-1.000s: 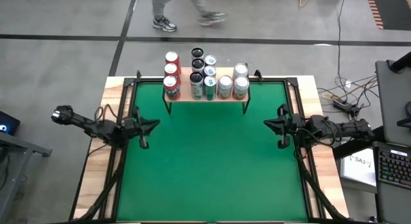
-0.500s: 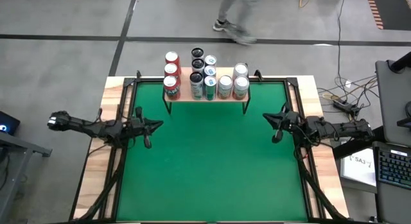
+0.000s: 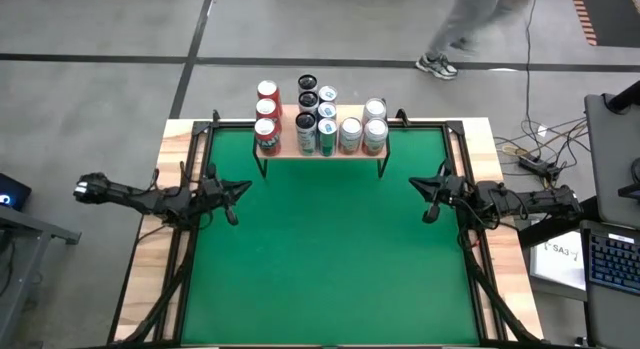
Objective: Place canned beverage on shelf
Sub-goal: Return to Home Position
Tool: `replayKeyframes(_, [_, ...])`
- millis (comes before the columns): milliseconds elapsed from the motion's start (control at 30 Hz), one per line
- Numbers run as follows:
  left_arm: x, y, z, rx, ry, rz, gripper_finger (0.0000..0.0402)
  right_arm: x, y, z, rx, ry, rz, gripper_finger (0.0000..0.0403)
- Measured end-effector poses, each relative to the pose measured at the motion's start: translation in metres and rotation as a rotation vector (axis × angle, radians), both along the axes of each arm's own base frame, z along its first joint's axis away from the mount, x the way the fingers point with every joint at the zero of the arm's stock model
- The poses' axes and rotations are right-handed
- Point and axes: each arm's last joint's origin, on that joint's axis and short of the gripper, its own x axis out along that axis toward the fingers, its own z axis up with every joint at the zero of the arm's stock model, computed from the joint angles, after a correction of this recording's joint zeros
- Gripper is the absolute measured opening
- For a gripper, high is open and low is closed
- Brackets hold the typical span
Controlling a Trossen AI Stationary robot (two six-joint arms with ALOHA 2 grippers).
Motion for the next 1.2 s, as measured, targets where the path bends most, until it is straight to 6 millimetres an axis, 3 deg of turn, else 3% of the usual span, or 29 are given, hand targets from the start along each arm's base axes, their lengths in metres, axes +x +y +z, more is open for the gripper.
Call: replayKeyframes(1200, [0.0005,-0.0001,-0.001,0.021,0.02,0.001,0.0003,0.0001,0.0,-0.0005,-0.02,0.011,-0.001,0.0009])
